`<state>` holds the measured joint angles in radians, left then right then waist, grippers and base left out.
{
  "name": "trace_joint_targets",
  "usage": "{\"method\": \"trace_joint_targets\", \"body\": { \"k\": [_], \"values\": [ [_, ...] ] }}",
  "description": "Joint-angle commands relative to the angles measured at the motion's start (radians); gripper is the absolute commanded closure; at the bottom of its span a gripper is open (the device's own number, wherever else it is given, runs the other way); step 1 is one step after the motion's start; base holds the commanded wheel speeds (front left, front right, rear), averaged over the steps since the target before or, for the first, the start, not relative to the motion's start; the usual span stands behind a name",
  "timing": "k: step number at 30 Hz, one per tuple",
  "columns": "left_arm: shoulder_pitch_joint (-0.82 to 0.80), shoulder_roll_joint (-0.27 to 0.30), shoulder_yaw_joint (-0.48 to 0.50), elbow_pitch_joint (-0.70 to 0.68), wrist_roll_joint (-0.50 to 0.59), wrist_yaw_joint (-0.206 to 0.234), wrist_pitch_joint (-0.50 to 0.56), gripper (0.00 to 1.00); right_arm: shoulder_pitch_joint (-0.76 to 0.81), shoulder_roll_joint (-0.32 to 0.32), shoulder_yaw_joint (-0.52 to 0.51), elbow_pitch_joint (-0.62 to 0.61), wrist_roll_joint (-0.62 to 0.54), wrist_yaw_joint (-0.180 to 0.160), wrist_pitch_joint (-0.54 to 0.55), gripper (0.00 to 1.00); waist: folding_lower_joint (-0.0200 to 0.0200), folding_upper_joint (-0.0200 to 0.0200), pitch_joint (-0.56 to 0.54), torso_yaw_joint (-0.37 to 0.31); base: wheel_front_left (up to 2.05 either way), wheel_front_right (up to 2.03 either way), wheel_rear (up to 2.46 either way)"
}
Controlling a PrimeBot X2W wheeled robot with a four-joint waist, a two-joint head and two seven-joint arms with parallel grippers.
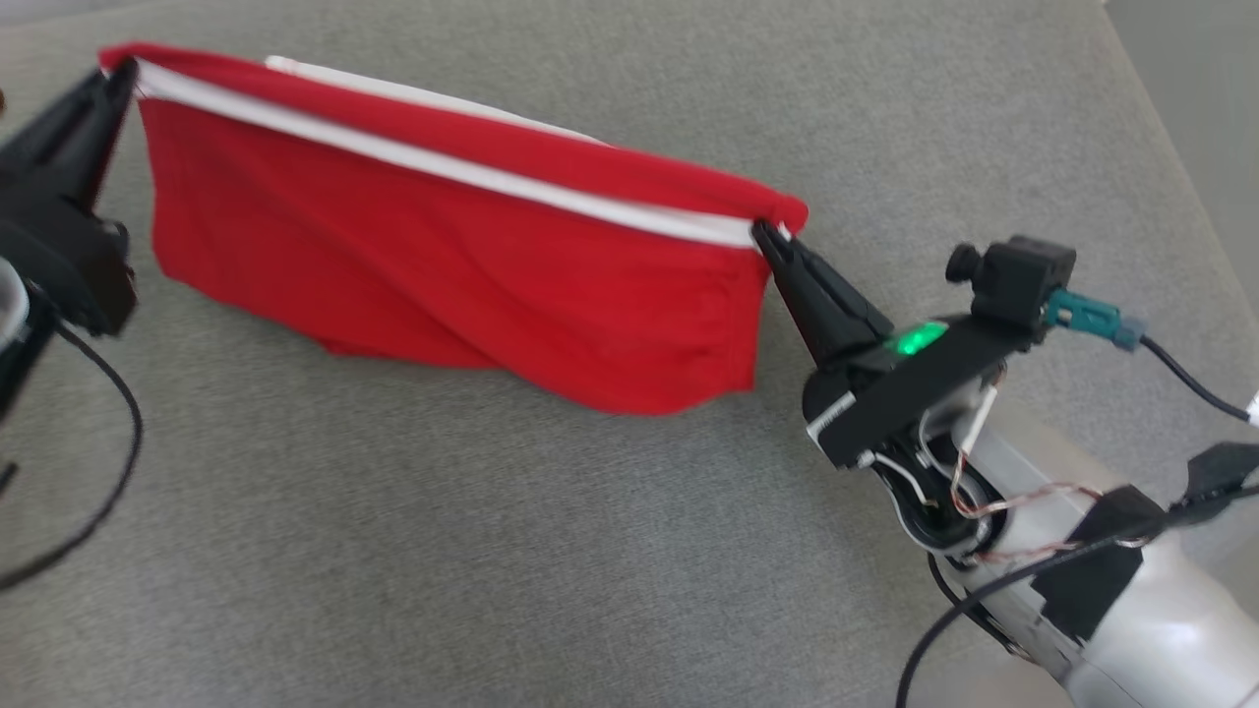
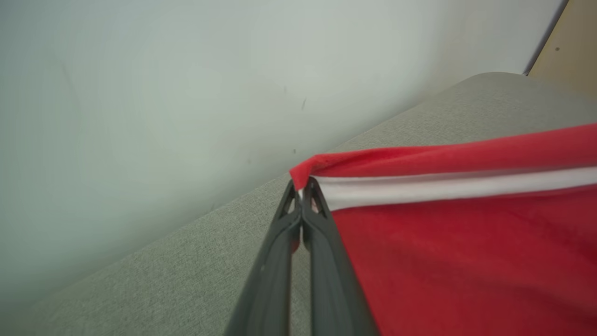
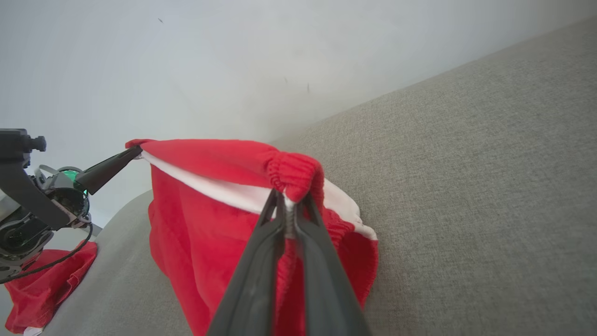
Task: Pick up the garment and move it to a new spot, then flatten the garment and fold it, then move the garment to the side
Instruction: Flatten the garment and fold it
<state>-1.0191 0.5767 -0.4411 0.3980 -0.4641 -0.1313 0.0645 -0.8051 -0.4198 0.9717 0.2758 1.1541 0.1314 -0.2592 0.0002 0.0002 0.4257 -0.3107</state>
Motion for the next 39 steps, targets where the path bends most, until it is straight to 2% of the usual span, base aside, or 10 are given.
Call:
{"method": "trace_joint_targets", "body": {
  "k": [1,9,19,20,21,22,30,34,39],
  "values": [
    [-0.028,0.025,-0.009,0.026,-0.015,0.003,0.006,1.00,-0.017,0.011,-0.012,0.014,0.004,-0.001,-0.008,1.00,-0.0002,-0.0002,0.035,-0.036,0.00,0.00,0.00],
    [-0.146,0.036,-0.121,0.171,-0.046,0.003,0.023,1.00,-0.074,0.093,-0.017,0.113,-0.007,-0.001,-0.008,1.00,-0.0002,-0.0002,0.074,-0.074,0.00,0.00,0.00],
    [-0.222,0.026,-0.233,0.275,-0.080,0.003,-0.046,1.00,-0.087,0.131,-0.036,0.161,-0.039,-0.001,-0.008,1.00,-0.0002,-0.0002,0.084,-0.084,0.00,0.00,0.00],
    [-0.228,0.025,-0.241,0.285,-0.079,0.002,-0.053,1.00,-0.089,0.136,-0.044,0.162,-0.045,-0.001,-0.008,0.54,-0.0002,-0.0002,0.084,-0.084,0.00,0.00,0.00],
    [-0.236,0.022,-0.248,0.294,-0.079,0.002,-0.063,0.28,-0.084,0.141,-0.042,0.166,-0.042,-0.001,-0.008,0.00,-0.0002,-0.0002,0.083,-0.082,0.00,0.00,0.00],
    [-0.238,0.018,-0.255,0.305,-0.084,0.002,-0.072,0.00,-0.081,0.142,-0.044,0.169,-0.046,-0.001,-0.008,0.00,-0.0002,-0.0002,0.081,-0.079,0.00,0.00,0.00],
    [-0.199,-0.010,-0.295,0.346,-0.110,0.002,-0.176,0.00,-0.026,0.106,-0.095,0.153,-0.099,-0.001,-0.007,0.00,-0.0002,-0.0002,0.026,-0.047,0.00,0.00,0.00],
    [-0.156,-0.027,-0.280,0.347,-0.141,0.002,-0.247,0.00,0.041,0.075,-0.172,0.110,-0.161,-0.001,-0.007,0.00,-0.0002,-0.0002,-0.022,-0.027,0.00,0.00,0.00],
    [-0.079,-0.038,-0.252,0.324,-0.169,0.023,-0.303,0.00,0.147,0.075,-0.292,0.040,-0.279,-0.001,-0.007,0.00,-0.0002,-0.0002,-0.080,-0.004,0.00,0.00,0.00]
  ]
}}
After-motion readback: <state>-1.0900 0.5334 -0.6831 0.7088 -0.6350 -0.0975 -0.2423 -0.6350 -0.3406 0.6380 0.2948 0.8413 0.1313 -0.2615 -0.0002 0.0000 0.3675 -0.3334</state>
